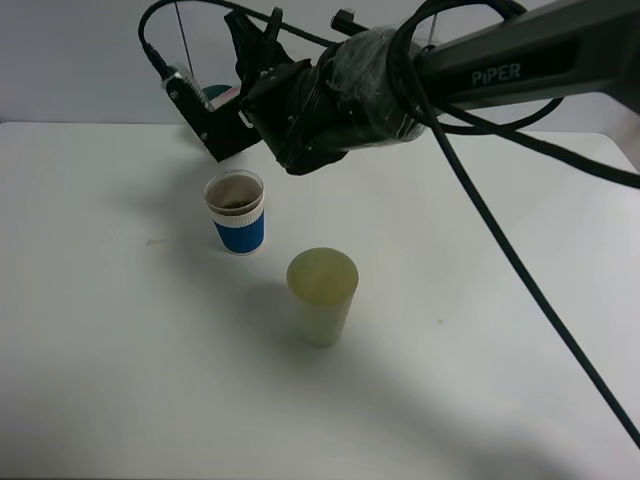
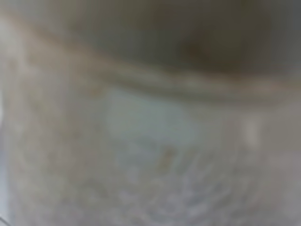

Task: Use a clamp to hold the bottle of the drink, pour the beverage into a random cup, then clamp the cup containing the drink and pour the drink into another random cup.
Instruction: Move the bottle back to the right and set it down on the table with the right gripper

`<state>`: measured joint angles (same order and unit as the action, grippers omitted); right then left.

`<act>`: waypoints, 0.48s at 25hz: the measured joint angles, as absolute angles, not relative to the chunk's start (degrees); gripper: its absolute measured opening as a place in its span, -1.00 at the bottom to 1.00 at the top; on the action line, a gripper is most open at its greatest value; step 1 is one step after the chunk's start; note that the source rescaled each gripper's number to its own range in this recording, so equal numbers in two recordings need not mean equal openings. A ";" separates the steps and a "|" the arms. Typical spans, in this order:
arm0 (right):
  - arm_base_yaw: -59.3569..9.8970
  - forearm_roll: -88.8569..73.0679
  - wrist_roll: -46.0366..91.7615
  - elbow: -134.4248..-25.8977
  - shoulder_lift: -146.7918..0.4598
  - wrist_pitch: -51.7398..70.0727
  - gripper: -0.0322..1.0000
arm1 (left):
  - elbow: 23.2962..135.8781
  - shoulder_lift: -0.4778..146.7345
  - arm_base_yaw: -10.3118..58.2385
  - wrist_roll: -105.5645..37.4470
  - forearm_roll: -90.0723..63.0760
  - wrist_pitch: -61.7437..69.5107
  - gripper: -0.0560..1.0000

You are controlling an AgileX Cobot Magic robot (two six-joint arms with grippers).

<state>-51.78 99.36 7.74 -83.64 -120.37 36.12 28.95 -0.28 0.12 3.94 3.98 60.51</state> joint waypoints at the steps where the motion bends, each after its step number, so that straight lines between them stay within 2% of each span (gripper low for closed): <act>1: -51.78 99.36 3.71 -83.64 -120.37 36.12 -0.91 | 28.95 -0.28 0.12 3.94 3.98 60.51 0.99; 6: -49.23 92.98 -16.70 -83.64 -119.57 36.69 -0.91 | 28.95 -0.28 0.12 3.94 3.98 60.51 0.99; 12: -46.06 82.41 -26.08 -83.64 -116.26 35.29 -0.91 | 28.95 -0.28 0.12 3.94 3.98 60.51 0.99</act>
